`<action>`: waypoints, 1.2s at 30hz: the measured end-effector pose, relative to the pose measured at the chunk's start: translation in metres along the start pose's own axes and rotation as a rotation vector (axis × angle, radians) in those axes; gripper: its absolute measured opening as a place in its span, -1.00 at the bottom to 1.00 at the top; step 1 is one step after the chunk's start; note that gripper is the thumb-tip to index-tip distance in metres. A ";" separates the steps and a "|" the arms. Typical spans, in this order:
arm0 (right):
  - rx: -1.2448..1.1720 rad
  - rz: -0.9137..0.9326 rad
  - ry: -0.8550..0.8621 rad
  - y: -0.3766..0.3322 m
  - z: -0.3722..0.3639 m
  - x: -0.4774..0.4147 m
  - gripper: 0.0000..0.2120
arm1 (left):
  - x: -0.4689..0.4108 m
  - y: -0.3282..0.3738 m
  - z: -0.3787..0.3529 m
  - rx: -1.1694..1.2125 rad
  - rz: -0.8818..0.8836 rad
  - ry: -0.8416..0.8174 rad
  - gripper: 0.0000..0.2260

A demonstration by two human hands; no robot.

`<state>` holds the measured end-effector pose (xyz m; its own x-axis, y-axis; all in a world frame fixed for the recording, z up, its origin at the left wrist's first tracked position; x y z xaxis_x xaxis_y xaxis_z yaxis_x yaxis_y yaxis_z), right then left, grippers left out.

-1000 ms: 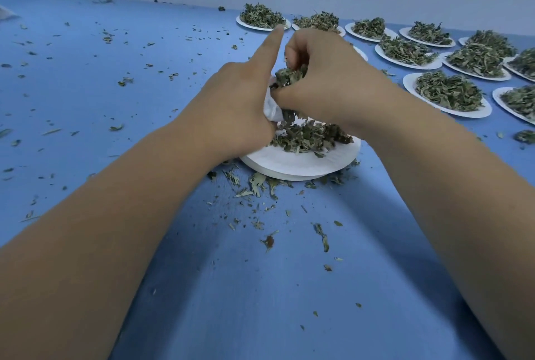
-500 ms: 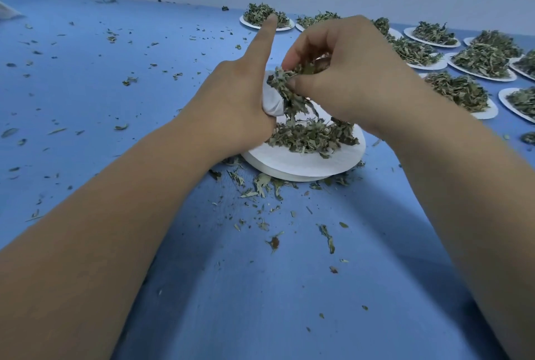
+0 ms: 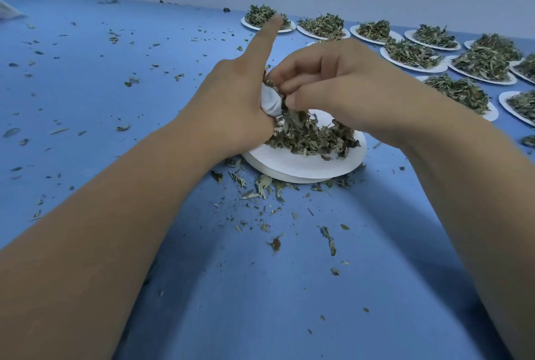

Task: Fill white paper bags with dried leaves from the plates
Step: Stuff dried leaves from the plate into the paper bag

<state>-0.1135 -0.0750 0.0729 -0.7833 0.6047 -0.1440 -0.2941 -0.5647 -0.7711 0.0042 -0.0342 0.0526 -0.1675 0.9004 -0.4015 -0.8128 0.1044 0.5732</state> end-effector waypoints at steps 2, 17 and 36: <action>-0.011 0.001 -0.088 0.000 -0.008 -0.002 -0.72 | 0.001 0.004 -0.002 0.012 -0.039 -0.013 -0.08; 0.554 0.015 -0.071 0.027 0.002 0.027 -0.53 | -0.002 -0.025 0.012 0.043 0.092 0.036 -0.19; 0.827 -0.158 -0.128 0.028 -0.017 0.028 -0.19 | 0.002 -0.051 0.001 -0.076 0.301 -0.184 -0.53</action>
<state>-0.1342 -0.0642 0.0368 -0.7405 0.6710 0.0370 -0.6718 -0.7376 -0.0683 0.0461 -0.0370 0.0236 -0.3080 0.9477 -0.0838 -0.7828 -0.2024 0.5884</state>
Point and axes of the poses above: each hand's wrist, its own x-axis away from the middle knuckle, its own z-axis out of the back of the hand, y = z × x, the point moved 8 cm from there along -x, towards the middle knuckle, and after that the axes turned 3 degrees about x, right-handed, at the moved point
